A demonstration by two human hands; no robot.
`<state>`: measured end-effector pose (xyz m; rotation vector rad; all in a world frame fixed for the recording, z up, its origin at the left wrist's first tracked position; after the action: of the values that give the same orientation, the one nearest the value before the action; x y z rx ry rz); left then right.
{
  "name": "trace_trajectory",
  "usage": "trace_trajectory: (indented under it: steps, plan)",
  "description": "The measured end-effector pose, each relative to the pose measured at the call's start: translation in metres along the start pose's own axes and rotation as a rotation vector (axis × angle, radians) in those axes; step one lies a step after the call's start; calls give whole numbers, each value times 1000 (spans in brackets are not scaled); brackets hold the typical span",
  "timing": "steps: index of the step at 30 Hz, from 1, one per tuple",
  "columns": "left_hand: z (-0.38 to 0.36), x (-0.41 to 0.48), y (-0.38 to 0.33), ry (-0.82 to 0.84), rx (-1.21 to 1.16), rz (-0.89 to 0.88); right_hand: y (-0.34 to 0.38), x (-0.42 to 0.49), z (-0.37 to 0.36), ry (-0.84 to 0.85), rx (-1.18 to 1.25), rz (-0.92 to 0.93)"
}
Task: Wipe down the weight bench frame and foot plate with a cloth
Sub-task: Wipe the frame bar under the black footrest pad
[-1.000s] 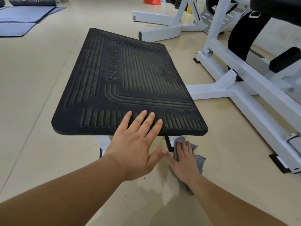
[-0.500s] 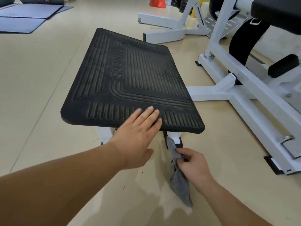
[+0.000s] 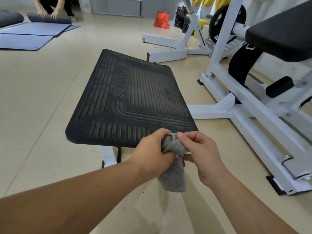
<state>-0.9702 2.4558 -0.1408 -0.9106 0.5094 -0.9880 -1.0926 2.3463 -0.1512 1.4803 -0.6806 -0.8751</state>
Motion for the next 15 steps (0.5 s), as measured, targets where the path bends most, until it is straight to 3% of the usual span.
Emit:
trace_trajectory:
  steps: [4,8,10,13,15]
  plan:
    - [21,5,-5,-104,-2,54,8,10,-17,-43,-287,54]
    - [29,9,-6,-116,10,152,22,25,-25,174,-336,-300]
    - [22,18,-15,-73,57,189,32,40,-8,243,-372,-393]
    - [6,32,-33,-57,52,209,55,54,16,224,-533,-341]
    - [-7,41,-50,-19,-17,215,72,54,30,187,-509,-317]
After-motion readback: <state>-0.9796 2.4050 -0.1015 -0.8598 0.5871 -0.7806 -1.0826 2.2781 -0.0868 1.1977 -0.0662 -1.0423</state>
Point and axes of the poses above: each hand's wrist, its own x-axis towards the middle knuckle, its own z-axis out of the back of the hand, y = z × x, the point moved 2 cm from there along x, towards the middle knuckle
